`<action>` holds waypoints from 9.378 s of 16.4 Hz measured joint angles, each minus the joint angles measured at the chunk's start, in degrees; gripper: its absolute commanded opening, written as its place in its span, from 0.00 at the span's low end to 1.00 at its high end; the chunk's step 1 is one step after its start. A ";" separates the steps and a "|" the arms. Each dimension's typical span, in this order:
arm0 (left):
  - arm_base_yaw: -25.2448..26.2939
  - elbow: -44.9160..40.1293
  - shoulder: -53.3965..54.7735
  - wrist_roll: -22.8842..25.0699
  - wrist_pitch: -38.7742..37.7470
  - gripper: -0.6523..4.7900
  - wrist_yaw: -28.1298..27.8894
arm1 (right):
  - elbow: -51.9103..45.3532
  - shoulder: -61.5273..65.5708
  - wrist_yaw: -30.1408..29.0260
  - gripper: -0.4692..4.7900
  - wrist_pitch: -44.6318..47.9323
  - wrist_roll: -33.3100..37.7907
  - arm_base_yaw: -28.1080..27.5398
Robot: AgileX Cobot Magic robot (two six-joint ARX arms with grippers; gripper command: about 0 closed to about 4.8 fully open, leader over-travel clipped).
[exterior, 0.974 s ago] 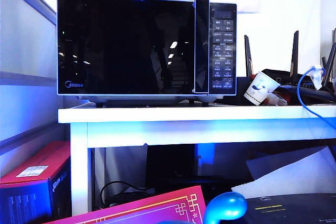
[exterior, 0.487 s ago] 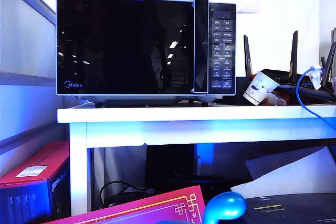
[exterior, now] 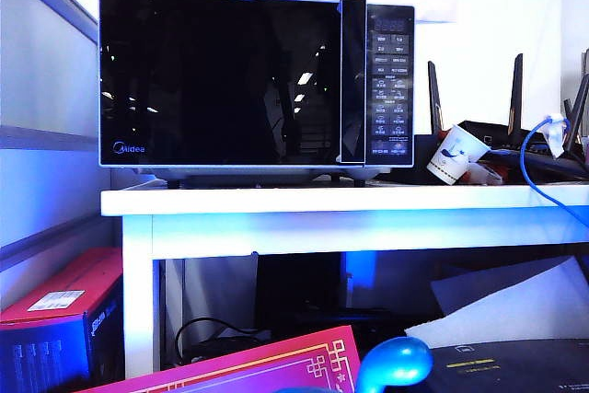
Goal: Open the microwave door, place the box of snacks from the top of the microwave inside, then close the microwave door.
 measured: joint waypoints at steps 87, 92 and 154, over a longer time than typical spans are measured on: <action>1.40 13.68 -22.38 6.47 -39.52 0.11 -3.21 | -47.52 -20.98 21.27 0.08 31.10 6.05 1.14; 1.40 13.57 -21.24 6.49 -41.40 0.11 -3.34 | -61.02 -24.13 25.03 0.08 41.29 8.90 1.18; 1.40 13.57 -20.76 6.49 -41.59 0.11 -3.48 | -70.69 -32.04 21.05 0.77 43.30 5.53 -11.19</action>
